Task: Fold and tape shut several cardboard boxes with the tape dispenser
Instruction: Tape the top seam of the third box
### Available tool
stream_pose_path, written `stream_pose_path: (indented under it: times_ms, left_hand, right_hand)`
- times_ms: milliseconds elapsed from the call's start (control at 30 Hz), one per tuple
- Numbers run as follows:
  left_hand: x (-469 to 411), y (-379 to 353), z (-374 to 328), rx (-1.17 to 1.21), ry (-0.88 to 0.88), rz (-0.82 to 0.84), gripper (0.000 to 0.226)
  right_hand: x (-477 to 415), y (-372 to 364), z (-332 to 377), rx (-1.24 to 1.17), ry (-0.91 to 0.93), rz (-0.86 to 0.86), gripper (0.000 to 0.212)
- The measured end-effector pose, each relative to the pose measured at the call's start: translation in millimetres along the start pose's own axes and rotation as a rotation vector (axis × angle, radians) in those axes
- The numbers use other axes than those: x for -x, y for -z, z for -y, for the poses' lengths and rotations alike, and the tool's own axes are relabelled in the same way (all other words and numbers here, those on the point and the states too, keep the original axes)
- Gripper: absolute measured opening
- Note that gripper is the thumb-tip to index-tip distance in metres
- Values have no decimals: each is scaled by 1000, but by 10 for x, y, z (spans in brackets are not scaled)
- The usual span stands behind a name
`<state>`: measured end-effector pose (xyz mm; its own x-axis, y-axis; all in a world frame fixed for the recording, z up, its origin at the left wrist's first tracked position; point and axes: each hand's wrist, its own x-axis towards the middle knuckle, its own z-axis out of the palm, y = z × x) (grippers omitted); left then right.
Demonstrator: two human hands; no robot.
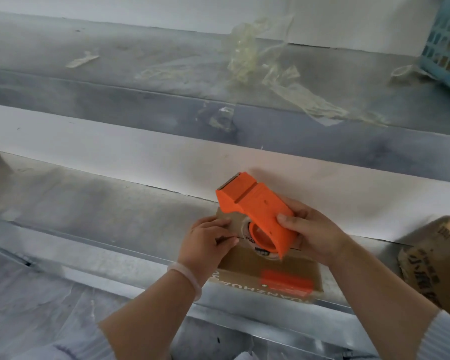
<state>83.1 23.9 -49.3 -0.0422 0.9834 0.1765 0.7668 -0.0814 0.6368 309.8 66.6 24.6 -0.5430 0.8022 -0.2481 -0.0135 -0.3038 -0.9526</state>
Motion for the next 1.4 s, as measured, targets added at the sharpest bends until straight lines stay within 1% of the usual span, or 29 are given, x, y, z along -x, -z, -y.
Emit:
stream_pose_path:
  times_ms: [33, 100, 133, 200, 233, 267, 333, 400, 467, 533, 600, 667, 800, 900, 1033, 1100, 1133, 1233, 1267, 1400]
  left_hand:
    - [-3, 17, 0, 9, -8, 11, 11]
    - [-12, 88, -5, 68, 10, 63, 11]
    - [-25, 151, -16, 162, 85, 107, 12]
    - [-65, 337, -115, 504, 338, 169, 17]
    - [-90, 418, -162, 650, 443, 165, 24]
    - [-118, 485, -190, 719, 493, 151, 31]
    - [-173, 594, -241, 717, 489, 162, 43]
    - [-210, 662, -311, 672, 429, 194, 38]
    - [-253, 704, -354, 755, 443, 232, 35]
    - [-289, 719, -353, 853, 469, 256, 36]
    - [-311, 729, -358, 818, 505, 235, 30]
    - [-334, 728, -368, 701, 498, 199, 25]
    - [-410, 780, -362, 352, 379, 86, 28]
    - [-418, 790, -363, 232, 328, 55, 31]
    - [-355, 713, -322, 199, 340, 6, 37]
    - [-327, 665, -320, 202, 335, -14, 38]
    - [-317, 652, -306, 223, 345, -28, 37]
    - [-311, 690, -164, 408, 462, -91, 24]
    - [-309, 710, -108, 434, 482, -99, 21]
    - [-298, 655, -28, 422, 487, -79, 20]
  right_hand:
    - [-35, -11, -3, 38, -34, 16, 76]
    - [-82, 11, -24, 98, -61, 79, 80]
    - [-96, 31, -32, 114, -53, 111, 83]
    - [-108, 54, -31, 127, -41, 147, 89]
    - [-112, 62, -30, 124, -43, 156, 91]
    - [-122, 85, -46, 113, -41, 170, 91]
    - [-132, 109, -67, 103, -33, 222, 90]
    - [-121, 98, -43, 109, -36, 257, 86]
    - [-103, 83, -6, 127, -24, 290, 78]
    - [-83, 82, 0, 158, -10, 311, 75]
    - [-72, 86, -11, 177, 1, 310, 76]
    - [-60, 81, 2, 186, 9, 304, 75]
    - [-47, 56, 43, 229, 35, 300, 70]
    - [-39, 60, 74, 274, 50, 277, 73]
    - [-41, 77, 145, 395, 20, 272, 86]
    - [-46, 87, 176, 438, 13, 273, 86]
    - [-37, 91, 200, 454, 13, 268, 85]
    - [24, 150, 253, 470, 7, 239, 85]
    - [48, 179, 262, 470, 1, 233, 85]
    - [84, 250, 293, 502, -23, 223, 86]
